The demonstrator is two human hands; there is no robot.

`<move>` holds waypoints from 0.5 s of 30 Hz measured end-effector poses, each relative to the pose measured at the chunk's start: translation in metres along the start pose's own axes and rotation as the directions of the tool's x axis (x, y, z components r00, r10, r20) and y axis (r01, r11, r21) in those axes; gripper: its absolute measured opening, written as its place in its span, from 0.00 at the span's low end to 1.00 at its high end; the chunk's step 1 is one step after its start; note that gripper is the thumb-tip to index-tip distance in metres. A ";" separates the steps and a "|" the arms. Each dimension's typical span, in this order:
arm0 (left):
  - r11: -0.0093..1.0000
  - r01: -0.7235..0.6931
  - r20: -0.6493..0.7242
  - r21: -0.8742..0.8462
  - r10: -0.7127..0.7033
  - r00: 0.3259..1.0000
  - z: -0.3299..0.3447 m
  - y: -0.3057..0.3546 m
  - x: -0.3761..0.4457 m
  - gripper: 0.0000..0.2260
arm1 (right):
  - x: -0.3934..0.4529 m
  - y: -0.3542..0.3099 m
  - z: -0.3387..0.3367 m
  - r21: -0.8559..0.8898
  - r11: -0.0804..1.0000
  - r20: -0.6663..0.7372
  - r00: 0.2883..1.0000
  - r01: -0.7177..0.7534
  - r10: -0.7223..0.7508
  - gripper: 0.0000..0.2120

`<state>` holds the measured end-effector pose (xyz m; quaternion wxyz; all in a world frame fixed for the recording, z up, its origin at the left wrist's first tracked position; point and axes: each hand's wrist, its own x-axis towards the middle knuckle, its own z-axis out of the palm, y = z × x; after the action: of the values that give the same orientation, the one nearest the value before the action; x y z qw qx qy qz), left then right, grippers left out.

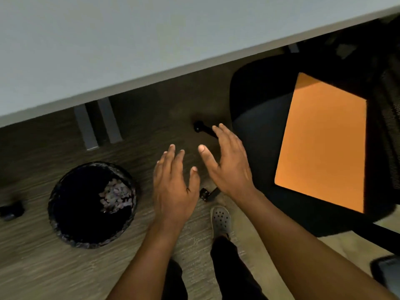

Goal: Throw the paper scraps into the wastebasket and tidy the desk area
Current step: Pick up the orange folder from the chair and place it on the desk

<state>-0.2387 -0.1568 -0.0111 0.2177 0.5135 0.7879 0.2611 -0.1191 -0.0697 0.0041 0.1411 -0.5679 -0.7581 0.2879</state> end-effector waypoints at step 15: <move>0.981 0.163 0.560 -0.106 -0.077 0.825 0.103 0.191 0.043 0.27 | -0.014 0.194 -0.155 -0.001 0.827 -0.212 0.808 -0.562 0.549 0.31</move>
<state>-0.0597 -0.0337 0.0278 0.4900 0.4986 0.7002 0.1452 0.1208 -0.0034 0.0129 0.1090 -0.7950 -0.5493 0.2331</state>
